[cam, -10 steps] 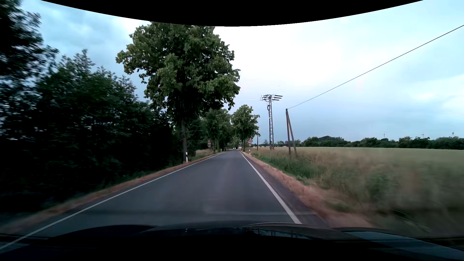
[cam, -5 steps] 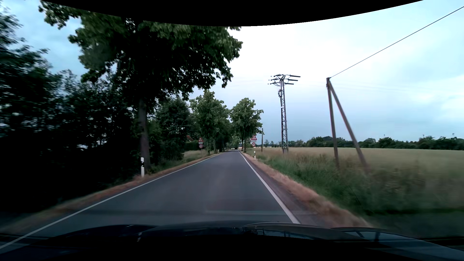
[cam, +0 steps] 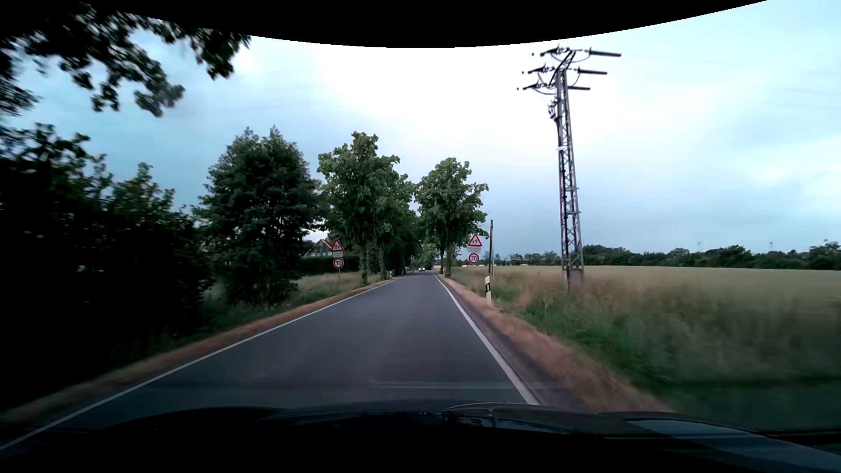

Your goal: Follow the waypoints while adhering to traffic rules and regulations

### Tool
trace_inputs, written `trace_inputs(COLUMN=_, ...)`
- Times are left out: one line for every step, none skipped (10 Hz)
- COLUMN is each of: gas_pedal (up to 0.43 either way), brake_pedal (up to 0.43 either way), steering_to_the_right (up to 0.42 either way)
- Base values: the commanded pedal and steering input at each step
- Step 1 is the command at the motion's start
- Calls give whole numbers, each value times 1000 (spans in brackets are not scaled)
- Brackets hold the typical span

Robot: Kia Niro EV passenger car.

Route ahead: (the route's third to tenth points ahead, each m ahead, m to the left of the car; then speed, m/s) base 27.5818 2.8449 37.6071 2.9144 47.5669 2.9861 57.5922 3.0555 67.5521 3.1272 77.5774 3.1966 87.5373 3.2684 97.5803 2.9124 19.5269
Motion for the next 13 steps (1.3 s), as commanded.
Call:
trace_inputs(gas_pedal=157, brake_pedal=0, steering_to_the_right=-3)
trace_inputs(gas_pedal=157, brake_pedal=0, steering_to_the_right=-2)
trace_inputs(gas_pedal=157, brake_pedal=0, steering_to_the_right=-1)
trace_inputs(gas_pedal=157, brake_pedal=0, steering_to_the_right=-1)
trace_inputs(gas_pedal=157, brake_pedal=0, steering_to_the_right=-2)
trace_inputs(gas_pedal=157, brake_pedal=0, steering_to_the_right=-2)
trace_inputs(gas_pedal=157, brake_pedal=0, steering_to_the_right=-2)
trace_inputs(gas_pedal=157, brake_pedal=0, steering_to_the_right=3)
trace_inputs(gas_pedal=157, brake_pedal=0, steering_to_the_right=4)
trace_inputs(gas_pedal=157, brake_pedal=0, steering_to_the_right=0)
trace_inputs(gas_pedal=157, brake_pedal=0, steering_to_the_right=-7)
trace_inputs(gas_pedal=157, brake_pedal=0, steering_to_the_right=-9)
trace_inputs(gas_pedal=157, brake_pedal=0, steering_to_the_right=-7)
